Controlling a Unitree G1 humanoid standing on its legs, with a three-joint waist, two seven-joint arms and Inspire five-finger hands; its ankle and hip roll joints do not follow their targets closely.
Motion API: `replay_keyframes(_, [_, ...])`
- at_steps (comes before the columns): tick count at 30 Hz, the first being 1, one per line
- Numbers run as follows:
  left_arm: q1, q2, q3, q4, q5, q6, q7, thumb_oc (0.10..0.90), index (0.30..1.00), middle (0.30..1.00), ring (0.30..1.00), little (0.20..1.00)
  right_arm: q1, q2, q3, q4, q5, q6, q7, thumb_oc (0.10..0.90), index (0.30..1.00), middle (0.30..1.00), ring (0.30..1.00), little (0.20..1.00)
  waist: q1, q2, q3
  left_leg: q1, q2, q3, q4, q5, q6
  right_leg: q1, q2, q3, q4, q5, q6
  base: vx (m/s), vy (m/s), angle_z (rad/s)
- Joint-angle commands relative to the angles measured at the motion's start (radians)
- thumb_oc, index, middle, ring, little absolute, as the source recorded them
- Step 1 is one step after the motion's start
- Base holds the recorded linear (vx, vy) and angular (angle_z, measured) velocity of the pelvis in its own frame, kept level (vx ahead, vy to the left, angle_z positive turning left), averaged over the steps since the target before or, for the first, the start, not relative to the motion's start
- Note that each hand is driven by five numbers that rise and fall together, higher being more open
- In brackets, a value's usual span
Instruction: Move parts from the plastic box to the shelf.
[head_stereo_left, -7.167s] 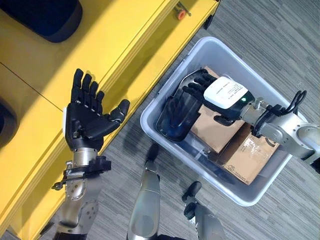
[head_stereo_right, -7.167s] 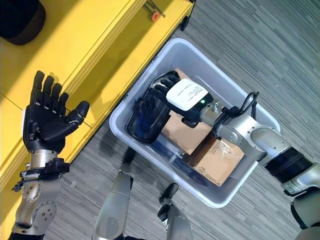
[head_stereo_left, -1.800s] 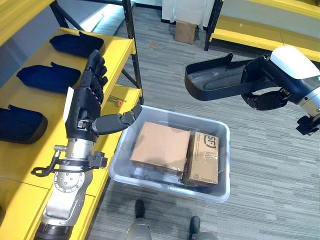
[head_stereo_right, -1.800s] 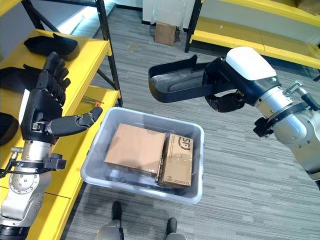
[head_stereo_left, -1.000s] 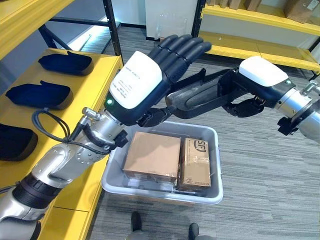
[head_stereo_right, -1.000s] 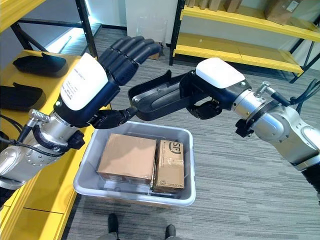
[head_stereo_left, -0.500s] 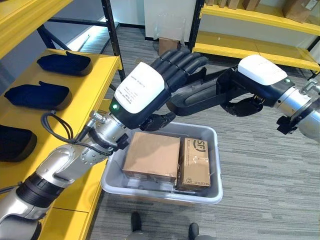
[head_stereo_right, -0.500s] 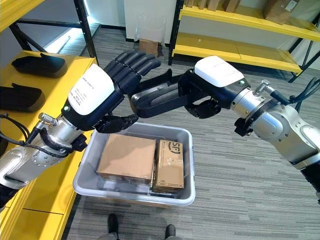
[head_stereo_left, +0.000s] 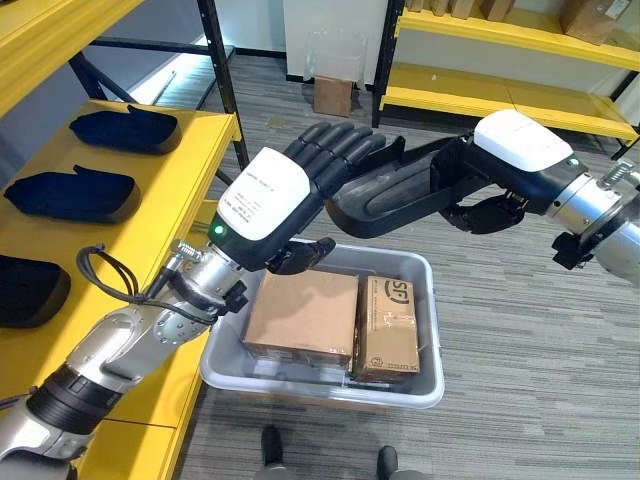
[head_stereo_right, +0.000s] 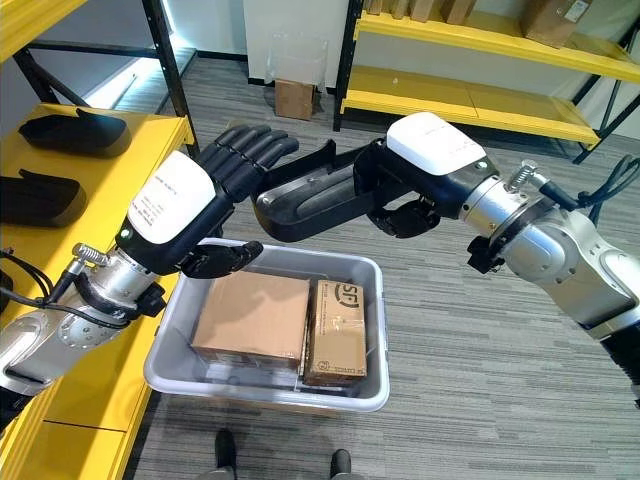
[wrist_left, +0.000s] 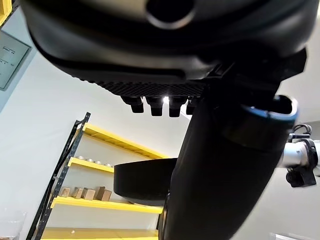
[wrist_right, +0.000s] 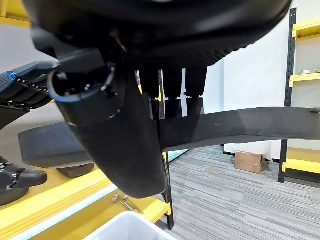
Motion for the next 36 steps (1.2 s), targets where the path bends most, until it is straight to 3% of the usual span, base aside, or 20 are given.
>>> replay_keyframes(1, [-0.024,-0.018,0.041,0.030,-0.005,-0.008,0.072,0.900,1.000,1.000,1.000,1.000,-0.135,0.028,-0.046,-0.001,0.114,-0.022,-0.101,0.400,0.300,0.300,0.300,0.300,0.008,-0.018,-0.174,0.049,0.146,0.057,-0.010,-0.037,-0.102,0.091,-0.024,-0.011,-0.002,-0.097,0.051,0.00,0.008,-0.04])
replay_keyframes(12, [-0.051,-0.091,0.000,0.065,0.005,0.001,0.079,0.900,1.000,1.000,1.000,1.000,-0.135,0.045,-0.054,-0.017,0.118,-0.023,-0.103,0.400,0.300,0.300,0.300,0.300,-0.003,-0.022,-0.171,0.050,0.147,0.062,-0.010,-0.041,-0.099,0.091,-0.025,-0.006,-0.002,-0.098,0.050,0.00,0.007,-0.03])
replay_keyframes(23, [-0.056,-0.098,-0.010,0.097,0.010,0.009,0.083,0.900,1.000,1.000,1.000,1.000,-0.163,0.062,-0.042,-0.022,0.130,-0.021,-0.105,0.400,0.300,0.300,0.300,0.300,-0.002,-0.025,-0.164,0.046,0.146,0.064,-0.010,-0.041,-0.097,0.082,-0.026,0.000,-0.002,-0.097,0.049,0.00,0.000,0.00])
replay_keyframes(34, [-0.087,-0.155,-0.045,0.146,0.014,0.017,0.099,0.900,1.000,1.000,1.000,1.000,-0.181,0.074,-0.041,-0.028,0.149,-0.024,-0.109,0.400,0.300,0.300,0.300,0.300,-0.010,-0.031,-0.165,0.048,0.144,0.064,-0.010,-0.042,-0.094,0.082,-0.024,0.007,-0.002,-0.098,0.047,0.00,0.000,0.00])
replay_keyframes(35, [-0.095,-0.156,-0.051,0.146,0.015,0.017,0.099,0.624,0.613,0.613,0.613,0.613,-0.187,0.075,-0.038,-0.030,0.151,-0.024,-0.109,0.400,0.300,0.300,0.300,0.300,-0.011,-0.033,-0.165,0.048,0.145,0.065,-0.010,-0.043,-0.094,0.082,-0.024,0.007,-0.002,-0.098,0.047,0.00,0.000,0.00])
replay_keyframes(36, [-0.095,-0.156,-0.051,0.147,0.015,0.017,0.099,0.624,0.613,0.613,0.613,0.613,-0.187,0.075,-0.038,-0.030,0.151,-0.024,-0.109,0.400,0.300,0.300,0.300,0.300,-0.011,-0.033,-0.165,0.048,0.145,0.065,-0.010,-0.043,-0.094,0.082,-0.024,0.007,-0.002,-0.098,0.047,0.00,0.000,0.00])
